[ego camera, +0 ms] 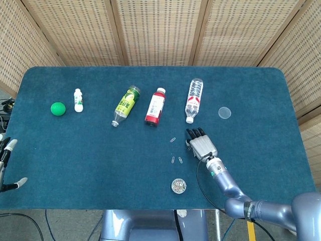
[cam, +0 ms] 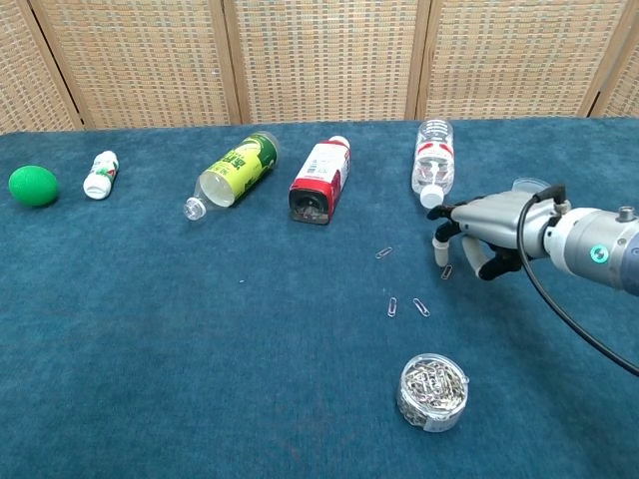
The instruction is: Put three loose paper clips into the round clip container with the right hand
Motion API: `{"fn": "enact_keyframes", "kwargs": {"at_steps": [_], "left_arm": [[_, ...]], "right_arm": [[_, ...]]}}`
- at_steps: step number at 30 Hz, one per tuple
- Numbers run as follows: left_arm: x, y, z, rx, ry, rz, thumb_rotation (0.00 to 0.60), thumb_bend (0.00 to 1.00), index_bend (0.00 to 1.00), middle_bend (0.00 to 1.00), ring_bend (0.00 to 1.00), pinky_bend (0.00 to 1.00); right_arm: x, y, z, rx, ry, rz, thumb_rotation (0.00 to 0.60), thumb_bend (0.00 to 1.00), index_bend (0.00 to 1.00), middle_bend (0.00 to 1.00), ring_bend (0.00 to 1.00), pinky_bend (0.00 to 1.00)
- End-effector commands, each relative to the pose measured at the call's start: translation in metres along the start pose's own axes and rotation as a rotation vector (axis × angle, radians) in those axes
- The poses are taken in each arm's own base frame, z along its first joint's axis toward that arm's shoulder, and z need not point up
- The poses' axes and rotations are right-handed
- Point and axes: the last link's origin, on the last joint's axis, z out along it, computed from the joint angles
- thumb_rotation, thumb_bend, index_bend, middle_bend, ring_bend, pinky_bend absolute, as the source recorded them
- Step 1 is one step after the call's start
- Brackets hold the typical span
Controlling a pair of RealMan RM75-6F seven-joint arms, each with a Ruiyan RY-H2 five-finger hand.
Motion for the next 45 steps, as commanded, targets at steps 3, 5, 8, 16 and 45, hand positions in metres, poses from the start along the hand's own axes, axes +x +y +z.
{"fn": "enact_keyframes", "kwargs": {"at_steps": [3,5,8,16,45], "left_arm": [[0.0,0.001,-0.001,-0.001,0.0,0.002,0.6,0.0,0.0,0.0,0.0,0.0],[0.0,0.001,0.0,-0.002,-0.001,0.003,0.6,0.0,0.0,0.0,0.0,0.0],[-0.001,0.001,-0.001,-0.003,-0.001,0.005,0.6,0.0,0.0,0.0,0.0,0.0],[-0.001,0.001,0.0,-0.001,0.001,0.005,0.6,0.0,0.0,0.0,0.0,0.0],[-0.001,0.0,0.001,0.004,-0.002,0.005,0.6,0.0,0.0,0.0,0.0,0.0]], "right_arm": [[0.0,0.002,-0.006,-0.003,-0.017,-0.02,0.6,0.96,0.38,0.0,0.0,0.0],[0.0,0.002,-0.009,-0.001,-0.023,-0.03,0.6,0.96,0.39,0.0,0.0,0.0],[-0.001,0.003,-0.012,0.002,-0.034,-0.043,0.6,0.96,0.4,0.0,0.0,0.0],[0.009,0.001,-0.012,0.01,0.03,-0.009,0.6,0.73,0.4,0.0,0.0,0.0],[0.003,0.0,0.005,0.0,0.067,0.132,0.6,0.3,0.49,0.0,0.0,0.0]]}}
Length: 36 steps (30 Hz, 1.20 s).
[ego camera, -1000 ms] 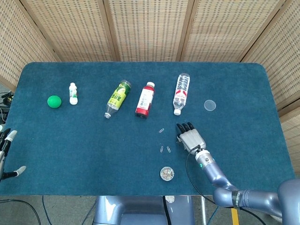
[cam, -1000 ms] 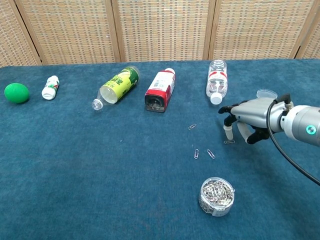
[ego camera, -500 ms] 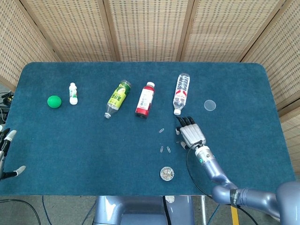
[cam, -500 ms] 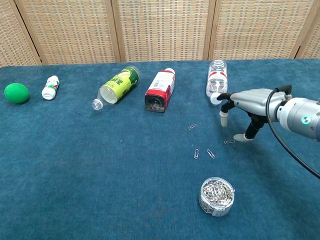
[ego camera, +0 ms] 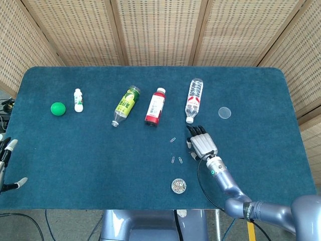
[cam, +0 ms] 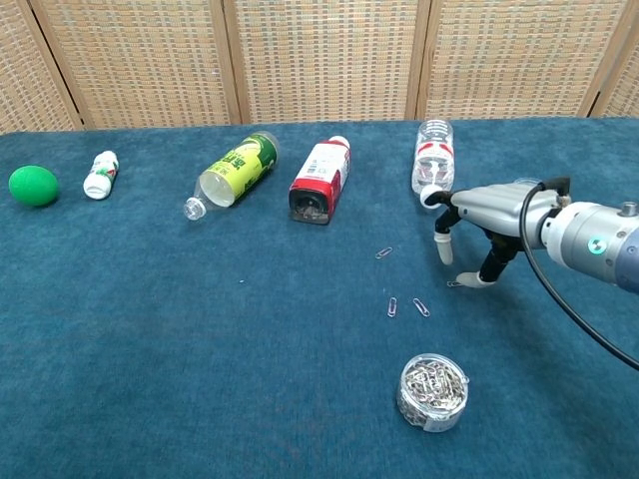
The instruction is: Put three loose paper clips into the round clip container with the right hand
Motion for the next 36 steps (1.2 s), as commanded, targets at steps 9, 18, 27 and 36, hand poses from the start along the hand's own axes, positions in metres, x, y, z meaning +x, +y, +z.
{"fn": "enact_keyframes", "kwargs": {"at_steps": [9,18,27,36], "left_arm": [[0.0,0.0,0.0,0.0,-0.001,-0.001,0.6,0.0,0.0,0.0,0.0,0.0],[0.0,-0.001,0.001,0.003,-0.002,0.0,0.6,0.0,0.0,0.0,0.0,0.0],[-0.001,-0.001,0.001,0.004,-0.001,0.002,0.6,0.0,0.0,0.0,0.0,0.0],[-0.002,-0.001,0.002,0.005,-0.006,0.006,0.6,0.0,0.0,0.0,0.0,0.0]], "right_arm": [[-0.004,-0.001,0.003,-0.004,-0.011,-0.007,0.6,0.31,0.5,0.0,0.0,0.0],[-0.009,-0.003,0.005,-0.006,-0.021,-0.013,0.6,0.32,0.51,0.0,0.0,0.0],[-0.012,-0.001,0.007,-0.016,-0.033,-0.013,0.6,0.34,0.52,0.0,0.0,0.01],[-0.014,0.001,0.008,-0.021,-0.042,-0.017,0.6,0.38,0.52,0.0,0.0,0.01]]}}
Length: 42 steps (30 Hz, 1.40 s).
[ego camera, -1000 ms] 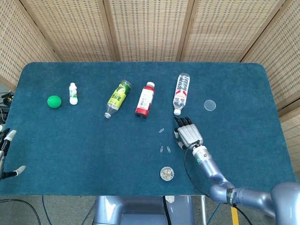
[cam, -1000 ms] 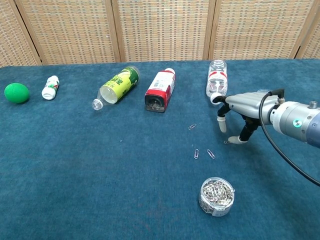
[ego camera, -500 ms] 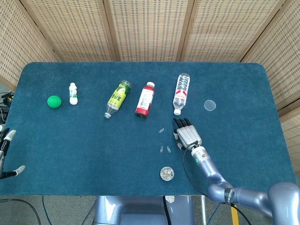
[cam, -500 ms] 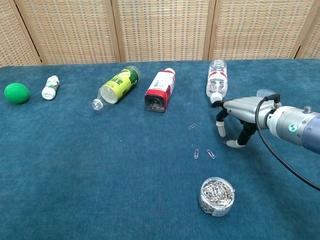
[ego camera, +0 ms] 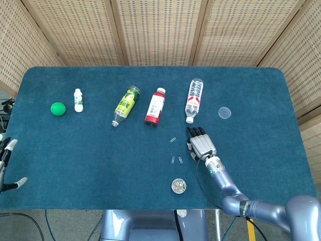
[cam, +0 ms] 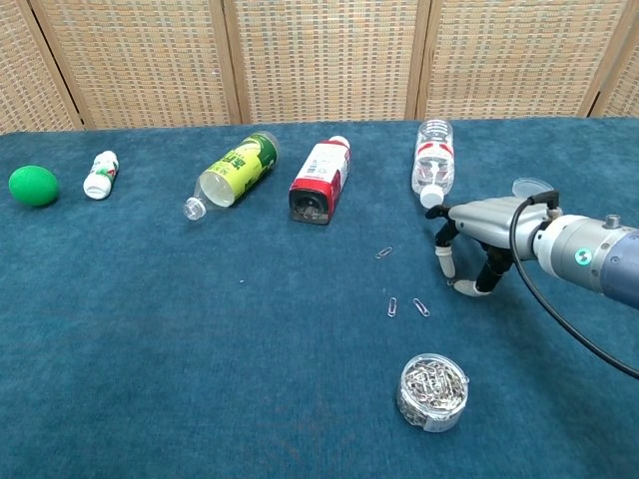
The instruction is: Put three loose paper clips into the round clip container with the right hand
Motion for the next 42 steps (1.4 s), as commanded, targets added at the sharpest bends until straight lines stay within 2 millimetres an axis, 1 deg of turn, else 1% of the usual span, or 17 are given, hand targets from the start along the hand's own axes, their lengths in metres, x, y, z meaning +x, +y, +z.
{"fn": "enact_keyframes", "kwargs": {"at_steps": [1,9,16,20,23,37,42], "left_arm": [[0.0,0.0,0.0,0.0,0.001,0.0,0.6,0.0,0.0,0.0,0.0,0.0],[0.0,0.0,0.0,0.001,0.0,0.001,0.6,0.0,0.0,0.0,0.0,0.0],[0.0,0.0,0.0,0.001,0.0,0.0,0.6,0.0,0.0,0.0,0.0,0.0],[0.0,0.0,0.0,0.001,0.0,-0.001,0.6,0.0,0.0,0.0,0.0,0.0],[0.0,0.0,0.0,0.001,0.001,-0.001,0.6,0.0,0.0,0.0,0.0,0.0],[0.001,0.0,0.0,-0.001,0.001,-0.002,0.6,0.0,0.0,0.0,0.0,0.0],[0.001,0.0,0.0,-0.004,0.001,-0.003,0.6,0.0,0.0,0.0,0.0,0.0]], "right_arm": [[-0.001,0.0,0.0,-0.001,-0.003,-0.001,0.6,0.39,0.52,0.0,0.0,0.01],[-0.002,0.001,0.001,-0.005,-0.016,-0.007,0.6,0.43,0.52,0.0,0.0,0.01],[-0.004,0.001,0.001,-0.005,-0.027,-0.015,0.6,0.43,0.52,0.0,0.0,0.01],[-0.005,0.0,0.001,-0.007,-0.023,-0.021,0.6,0.43,0.59,0.0,0.0,0.02],[-0.007,0.0,0.002,-0.006,-0.014,-0.026,0.6,0.43,0.61,0.0,0.0,0.03],[0.004,0.001,-0.004,0.025,0.051,0.0,0.6,0.43,0.62,0.0,0.0,0.04],[0.017,-0.002,-0.013,0.061,0.083,0.014,0.6,0.43,0.63,0.0,0.0,0.04]]}}
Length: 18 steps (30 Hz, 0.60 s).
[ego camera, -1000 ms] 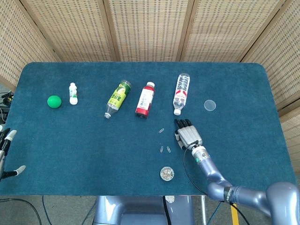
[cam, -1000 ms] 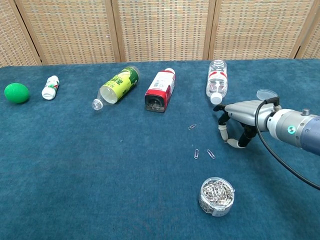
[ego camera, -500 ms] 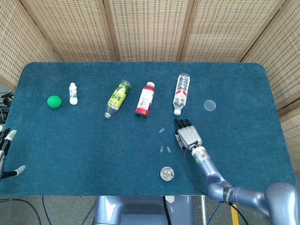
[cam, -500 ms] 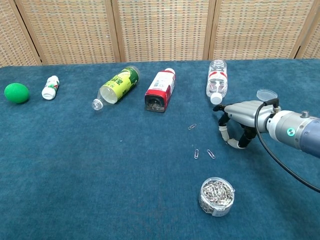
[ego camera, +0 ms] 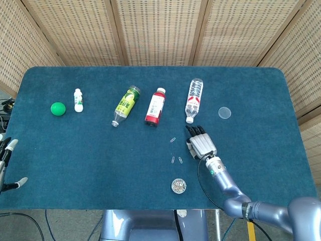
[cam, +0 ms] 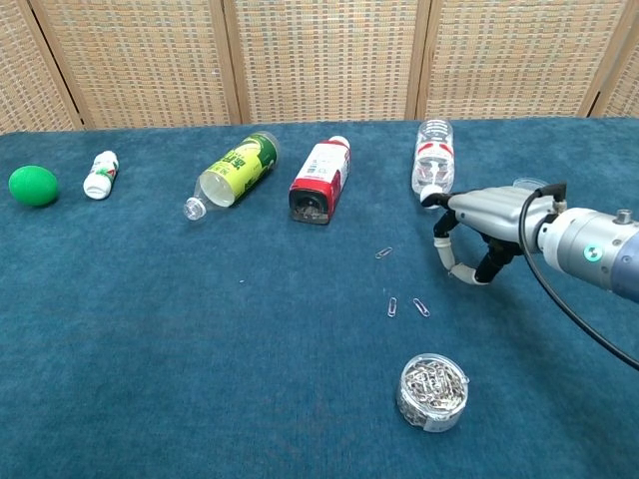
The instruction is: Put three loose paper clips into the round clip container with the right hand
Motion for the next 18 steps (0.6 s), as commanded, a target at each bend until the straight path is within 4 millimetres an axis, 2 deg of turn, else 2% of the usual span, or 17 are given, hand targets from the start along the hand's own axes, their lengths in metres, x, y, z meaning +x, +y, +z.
{"fn": "enact_keyframes", "kwargs": {"at_steps": [1,7,14,18], "left_arm": [[0.0,0.0,0.0,-0.001,0.0,-0.001,0.6,0.0,0.0,0.0,0.0,0.0],[0.001,0.001,-0.002,-0.006,0.002,-0.003,0.6,0.0,0.0,0.0,0.0,0.0],[0.001,0.002,-0.003,-0.012,0.002,0.0,0.6,0.0,0.0,0.0,0.0,0.0],[0.0,0.002,-0.003,-0.012,0.003,0.001,0.6,0.0,0.0,0.0,0.0,0.0]], "right_arm": [[0.011,-0.003,-0.008,0.029,0.025,0.012,0.6,0.43,0.63,0.0,0.0,0.04],[0.022,-0.012,-0.031,0.107,0.029,0.018,0.6,0.43,0.63,0.0,0.0,0.04],[0.024,-0.029,-0.067,0.237,0.006,-0.004,0.6,0.43,0.63,0.0,0.0,0.04],[0.024,-0.037,-0.08,0.286,-0.003,-0.007,0.6,0.43,0.63,0.0,0.0,0.04]]}}
